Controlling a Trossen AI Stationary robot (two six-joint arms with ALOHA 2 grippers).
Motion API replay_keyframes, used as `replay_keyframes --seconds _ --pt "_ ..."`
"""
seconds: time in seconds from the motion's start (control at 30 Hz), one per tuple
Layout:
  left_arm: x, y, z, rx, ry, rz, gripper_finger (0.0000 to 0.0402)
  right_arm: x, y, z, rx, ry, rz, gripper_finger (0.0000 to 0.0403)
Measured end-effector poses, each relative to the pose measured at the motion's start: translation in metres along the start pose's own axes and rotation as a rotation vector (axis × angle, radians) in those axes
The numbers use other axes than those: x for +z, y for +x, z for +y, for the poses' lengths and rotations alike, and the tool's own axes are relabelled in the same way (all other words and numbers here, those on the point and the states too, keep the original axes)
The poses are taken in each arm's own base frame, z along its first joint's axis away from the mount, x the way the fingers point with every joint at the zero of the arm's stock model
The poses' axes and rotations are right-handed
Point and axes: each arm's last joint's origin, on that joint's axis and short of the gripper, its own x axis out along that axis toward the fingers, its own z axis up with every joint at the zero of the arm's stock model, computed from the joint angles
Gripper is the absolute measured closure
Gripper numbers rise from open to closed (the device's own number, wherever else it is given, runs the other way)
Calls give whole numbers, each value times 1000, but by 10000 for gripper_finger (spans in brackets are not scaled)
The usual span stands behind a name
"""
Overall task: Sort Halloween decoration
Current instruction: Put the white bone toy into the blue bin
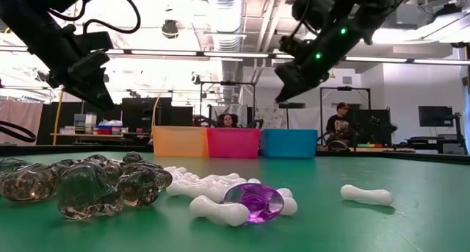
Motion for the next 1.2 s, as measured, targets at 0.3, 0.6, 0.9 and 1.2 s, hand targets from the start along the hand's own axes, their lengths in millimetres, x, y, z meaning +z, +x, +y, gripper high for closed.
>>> replay_keyframes --seconds 0.3,0.6,0.9,1.2 --pt "0 0 0 -1 -13 0 258 -6 35 -54 176 184 68 346" --pt "0 0 0 0 -9 0 258 -5 35 -64 199 251 69 225" --pt "-1 0 0 -14 -7 14 258 -15 -14 35 686 188 155 213" --pt "0 0 0 -13 -8 10 258 -71 -143 148 633 345 65 237"
